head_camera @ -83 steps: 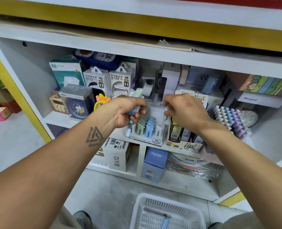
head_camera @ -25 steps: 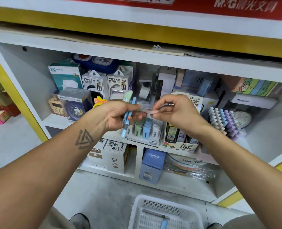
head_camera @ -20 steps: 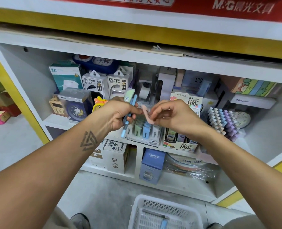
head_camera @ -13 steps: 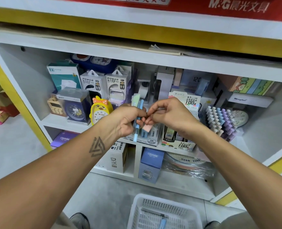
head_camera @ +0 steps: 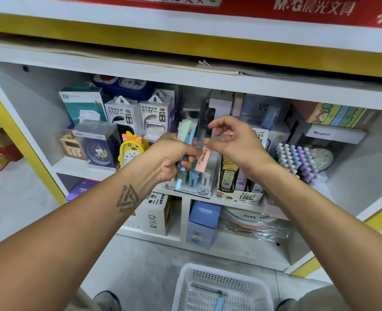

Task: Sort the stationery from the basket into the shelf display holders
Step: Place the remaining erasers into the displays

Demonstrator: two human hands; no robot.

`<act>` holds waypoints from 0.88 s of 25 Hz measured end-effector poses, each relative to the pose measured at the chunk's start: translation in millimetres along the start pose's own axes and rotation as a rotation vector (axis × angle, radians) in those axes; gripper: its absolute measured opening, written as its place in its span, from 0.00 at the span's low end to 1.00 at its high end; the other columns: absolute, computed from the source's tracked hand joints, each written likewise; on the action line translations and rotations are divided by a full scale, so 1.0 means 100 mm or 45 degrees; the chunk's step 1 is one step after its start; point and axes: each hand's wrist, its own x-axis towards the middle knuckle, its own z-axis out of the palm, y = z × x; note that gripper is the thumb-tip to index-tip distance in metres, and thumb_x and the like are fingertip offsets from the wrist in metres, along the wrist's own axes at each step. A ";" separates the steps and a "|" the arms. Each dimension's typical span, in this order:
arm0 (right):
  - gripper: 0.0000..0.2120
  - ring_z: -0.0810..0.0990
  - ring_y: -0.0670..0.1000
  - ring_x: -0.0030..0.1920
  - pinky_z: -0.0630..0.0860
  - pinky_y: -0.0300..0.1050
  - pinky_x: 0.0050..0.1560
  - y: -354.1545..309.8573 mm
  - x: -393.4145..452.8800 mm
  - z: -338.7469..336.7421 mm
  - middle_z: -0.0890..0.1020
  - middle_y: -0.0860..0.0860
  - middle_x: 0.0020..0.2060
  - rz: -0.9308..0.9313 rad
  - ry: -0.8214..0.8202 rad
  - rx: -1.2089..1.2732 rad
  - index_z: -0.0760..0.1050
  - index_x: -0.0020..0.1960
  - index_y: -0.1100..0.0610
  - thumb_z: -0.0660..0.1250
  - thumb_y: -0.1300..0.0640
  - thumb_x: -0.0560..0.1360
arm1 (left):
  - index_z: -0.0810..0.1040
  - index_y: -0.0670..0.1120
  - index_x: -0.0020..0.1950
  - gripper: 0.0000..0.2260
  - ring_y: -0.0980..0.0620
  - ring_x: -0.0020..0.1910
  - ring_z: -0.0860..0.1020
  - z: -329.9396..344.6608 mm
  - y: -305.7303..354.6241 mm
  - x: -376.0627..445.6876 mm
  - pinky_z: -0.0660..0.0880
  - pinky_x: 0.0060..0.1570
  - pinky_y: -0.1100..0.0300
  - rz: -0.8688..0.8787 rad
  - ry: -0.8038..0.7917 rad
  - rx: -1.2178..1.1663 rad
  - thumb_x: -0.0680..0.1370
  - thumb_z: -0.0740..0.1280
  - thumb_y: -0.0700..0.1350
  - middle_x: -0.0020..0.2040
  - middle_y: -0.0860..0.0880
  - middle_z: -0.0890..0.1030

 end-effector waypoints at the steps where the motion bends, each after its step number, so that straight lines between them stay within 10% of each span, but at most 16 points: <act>1: 0.11 0.76 0.44 0.36 0.73 0.38 0.42 0.02 0.01 -0.01 0.78 0.47 0.43 0.024 0.012 -0.125 0.80 0.54 0.53 0.76 0.58 0.73 | 0.74 0.40 0.42 0.11 0.53 0.25 0.69 0.00 0.00 -0.01 0.61 0.18 0.67 0.023 0.010 0.035 0.71 0.68 0.25 0.31 0.43 0.76; 5: 0.05 0.84 0.47 0.35 0.79 0.42 0.42 0.04 -0.05 -0.04 0.83 0.50 0.38 0.054 -0.135 -0.132 0.81 0.47 0.55 0.74 0.64 0.75 | 0.73 0.39 0.45 0.08 0.53 0.23 0.69 -0.09 -0.01 -0.03 0.61 0.18 0.67 -0.057 0.071 0.113 0.73 0.69 0.29 0.32 0.42 0.76; 10: 0.04 0.77 0.54 0.45 0.78 0.48 0.47 0.13 -0.17 0.05 0.79 0.49 0.44 -0.103 -0.313 -1.038 0.76 0.47 0.48 0.64 0.56 0.79 | 0.70 0.41 0.43 0.05 0.53 0.28 0.68 -0.25 0.05 -0.05 0.63 0.19 0.67 -0.245 0.049 -0.023 0.78 0.61 0.34 0.34 0.43 0.74; 22: 0.10 0.76 0.51 0.37 0.76 0.47 0.35 0.22 -0.19 0.17 0.75 0.50 0.38 -0.128 -0.384 -1.192 0.69 0.44 0.51 0.64 0.65 0.78 | 0.77 0.35 0.52 0.05 0.45 0.42 0.85 -0.25 0.07 -0.13 0.82 0.46 0.53 -0.280 -0.103 -0.223 0.80 0.62 0.34 0.47 0.38 0.85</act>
